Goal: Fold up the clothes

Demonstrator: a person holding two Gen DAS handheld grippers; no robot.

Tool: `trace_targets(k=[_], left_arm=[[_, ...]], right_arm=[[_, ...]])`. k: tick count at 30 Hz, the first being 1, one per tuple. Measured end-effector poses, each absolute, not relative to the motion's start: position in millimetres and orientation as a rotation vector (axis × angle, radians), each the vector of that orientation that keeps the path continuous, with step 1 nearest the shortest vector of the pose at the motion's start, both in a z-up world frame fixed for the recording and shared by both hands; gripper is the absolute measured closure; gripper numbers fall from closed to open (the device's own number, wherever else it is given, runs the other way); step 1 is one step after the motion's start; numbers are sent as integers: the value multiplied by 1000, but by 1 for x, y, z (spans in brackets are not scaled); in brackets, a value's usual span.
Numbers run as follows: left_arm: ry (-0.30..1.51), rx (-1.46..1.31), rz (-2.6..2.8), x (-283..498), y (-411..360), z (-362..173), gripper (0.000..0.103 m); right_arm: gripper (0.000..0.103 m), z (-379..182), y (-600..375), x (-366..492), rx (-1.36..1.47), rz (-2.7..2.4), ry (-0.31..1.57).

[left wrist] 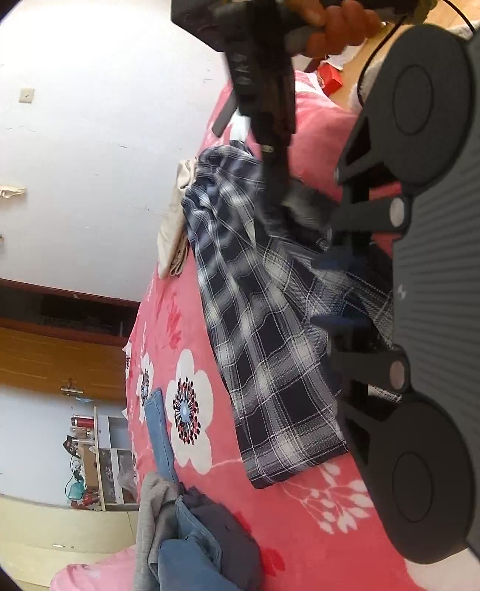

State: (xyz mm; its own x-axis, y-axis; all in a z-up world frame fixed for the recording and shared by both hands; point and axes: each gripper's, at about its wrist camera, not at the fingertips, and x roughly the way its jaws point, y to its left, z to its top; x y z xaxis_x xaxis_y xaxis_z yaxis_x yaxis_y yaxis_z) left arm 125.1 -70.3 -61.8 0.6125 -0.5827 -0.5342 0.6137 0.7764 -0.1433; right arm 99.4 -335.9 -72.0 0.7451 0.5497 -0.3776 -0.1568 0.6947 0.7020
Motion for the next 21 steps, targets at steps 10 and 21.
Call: trace_targets(k=[10, 21], left_arm=[[609, -103, -664, 133, -49, -52, 53], [558, 86, -686, 114, -70, -64, 58]], right_arm=[[102, -71, -330, 136, 739, 427, 583], [98, -95, -329, 150, 772, 377, 627]])
